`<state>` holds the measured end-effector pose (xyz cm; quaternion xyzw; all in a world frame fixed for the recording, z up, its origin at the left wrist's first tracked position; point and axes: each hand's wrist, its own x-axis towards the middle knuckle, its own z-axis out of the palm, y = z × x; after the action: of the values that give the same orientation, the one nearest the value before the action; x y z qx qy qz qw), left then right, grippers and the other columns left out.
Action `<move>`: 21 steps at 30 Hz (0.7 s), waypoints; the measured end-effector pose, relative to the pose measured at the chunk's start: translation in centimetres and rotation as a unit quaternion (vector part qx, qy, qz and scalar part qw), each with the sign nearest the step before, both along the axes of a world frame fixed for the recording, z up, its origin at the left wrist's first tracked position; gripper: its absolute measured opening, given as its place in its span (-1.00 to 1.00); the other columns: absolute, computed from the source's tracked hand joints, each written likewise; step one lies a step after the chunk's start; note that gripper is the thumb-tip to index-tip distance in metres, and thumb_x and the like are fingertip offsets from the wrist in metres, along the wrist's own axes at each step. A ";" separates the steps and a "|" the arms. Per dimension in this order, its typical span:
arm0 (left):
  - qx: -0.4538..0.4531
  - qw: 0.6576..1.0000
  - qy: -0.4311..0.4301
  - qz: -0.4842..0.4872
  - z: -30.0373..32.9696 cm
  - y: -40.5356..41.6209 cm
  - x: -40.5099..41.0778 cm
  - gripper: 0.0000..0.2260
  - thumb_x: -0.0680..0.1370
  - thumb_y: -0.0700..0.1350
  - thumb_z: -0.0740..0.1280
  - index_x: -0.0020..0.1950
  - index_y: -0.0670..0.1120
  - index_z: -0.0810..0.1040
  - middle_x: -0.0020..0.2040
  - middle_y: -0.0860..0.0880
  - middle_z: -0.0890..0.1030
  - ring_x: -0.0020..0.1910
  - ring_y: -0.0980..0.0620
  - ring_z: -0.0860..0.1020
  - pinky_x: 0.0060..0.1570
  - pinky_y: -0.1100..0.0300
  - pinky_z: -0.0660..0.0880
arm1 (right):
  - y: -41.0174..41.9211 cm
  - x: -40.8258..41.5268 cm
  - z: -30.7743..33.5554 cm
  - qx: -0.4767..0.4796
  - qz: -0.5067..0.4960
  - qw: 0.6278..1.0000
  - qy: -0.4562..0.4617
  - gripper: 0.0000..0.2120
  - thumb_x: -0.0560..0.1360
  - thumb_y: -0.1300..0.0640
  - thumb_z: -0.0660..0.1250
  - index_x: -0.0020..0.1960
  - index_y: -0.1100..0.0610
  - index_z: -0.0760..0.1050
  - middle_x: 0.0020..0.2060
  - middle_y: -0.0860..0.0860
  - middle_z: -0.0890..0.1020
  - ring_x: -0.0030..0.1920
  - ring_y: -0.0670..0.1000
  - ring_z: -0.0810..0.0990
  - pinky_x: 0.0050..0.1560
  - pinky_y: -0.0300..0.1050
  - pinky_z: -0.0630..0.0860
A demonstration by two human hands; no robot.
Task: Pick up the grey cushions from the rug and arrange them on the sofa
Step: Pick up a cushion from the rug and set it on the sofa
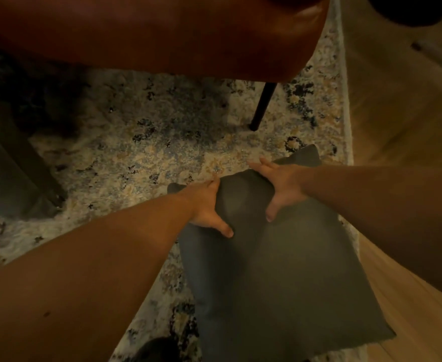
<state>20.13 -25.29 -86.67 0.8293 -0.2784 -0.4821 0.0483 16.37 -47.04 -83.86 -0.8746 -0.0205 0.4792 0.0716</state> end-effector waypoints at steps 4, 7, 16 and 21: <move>0.018 1.000 -0.014 0.018 0.7 -0.4 -0.2 0.35 -0.01 0.59 0.36 0.59 0.02 -0.14 0.56 -0.08 0.10 0.50 -0.14 0.14 0.42 -0.04 0.21 | 0.3 -0.6 0.1 -0.057 0.045 0.997 -0.011 0.33 0.06 -0.43 0.45 0.54 -0.15 -0.33 0.57 0.05 0.02 0.51 0.16 0.08 0.45 0.18 0.04; 0.053 0.998 0.009 0.014 2.3 -0.6 0.3 0.33 -0.08 0.66 0.27 0.55 -0.03 0.15 0.46 -0.10 0.27 0.39 -0.14 0.30 0.33 -0.04 0.33 | 0.7 -0.6 1.6 -0.063 0.033 0.997 0.005 0.40 0.00 -0.54 0.43 0.55 -0.11 -0.30 0.52 0.09 0.17 0.49 0.18 0.12 0.48 0.19 0.01; 0.018 0.996 0.073 0.046 4.0 0.0 -2.4 0.16 -0.12 0.47 0.52 0.34 0.02 0.22 0.26 0.01 0.45 0.16 -0.06 0.49 0.15 -0.03 0.50 | 2.7 -1.9 5.0 -0.054 0.159 0.985 -0.039 0.20 -0.02 -0.64 0.31 0.45 0.01 0.30 0.37 0.05 0.26 0.44 0.17 0.06 0.49 0.19 -0.09; 0.018 0.998 0.056 0.029 4.7 -0.3 -3.6 0.22 -0.20 0.52 0.47 0.37 0.00 0.34 0.22 0.04 0.49 0.12 -0.04 0.51 0.13 -0.01 0.52 | 2.6 -2.5 6.1 -0.030 0.092 0.994 0.049 0.09 -0.16 -0.56 0.45 0.22 -0.11 0.21 0.23 -0.04 0.46 0.19 0.12 0.43 0.31 0.17 0.37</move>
<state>16.52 -25.60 -82.00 0.8091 -0.2427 -0.5315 0.0626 13.84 -44.42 -77.77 -0.8462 -0.0831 0.5263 0.0016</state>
